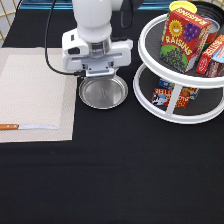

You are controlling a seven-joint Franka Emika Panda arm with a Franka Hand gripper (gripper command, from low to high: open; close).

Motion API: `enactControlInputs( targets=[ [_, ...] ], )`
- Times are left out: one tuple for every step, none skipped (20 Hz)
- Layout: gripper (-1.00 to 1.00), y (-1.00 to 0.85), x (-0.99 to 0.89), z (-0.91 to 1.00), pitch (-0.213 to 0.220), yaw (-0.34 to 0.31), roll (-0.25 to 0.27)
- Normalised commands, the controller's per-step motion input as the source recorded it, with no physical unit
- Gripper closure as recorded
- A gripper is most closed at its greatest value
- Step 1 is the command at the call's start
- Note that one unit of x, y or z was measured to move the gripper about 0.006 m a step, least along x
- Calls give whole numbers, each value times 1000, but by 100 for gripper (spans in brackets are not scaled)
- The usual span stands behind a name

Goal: Arrange plate and fork

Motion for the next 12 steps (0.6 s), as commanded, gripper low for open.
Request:
enactControlInputs(
  targets=[
    [-100, 91, 663, -131, 20, -33, 0],
    [-100, 63, 677, -163, 35, -28, 0],
    [-100, 54, 637, -214, 43, -21, 0],
    [-100, 11, 540, -249, 38, -20, 0],
    [-100, 0, 437, -320, 48, -17, 0],
    [-100, 0, 403, -306, 48, -23, 1],
    [-100, 0, 351, -329, 65, -23, 16],
    [-100, 0, 369, -323, 88, -26, 20],
    [-100, 20, 389, -286, 112, -30, 18],
    [-100, 46, 386, -189, 131, -34, 11],
    [-100, 46, 297, -191, 130, -34, 10],
    [-100, 29, 234, -111, 130, -25, 14]
  ],
)
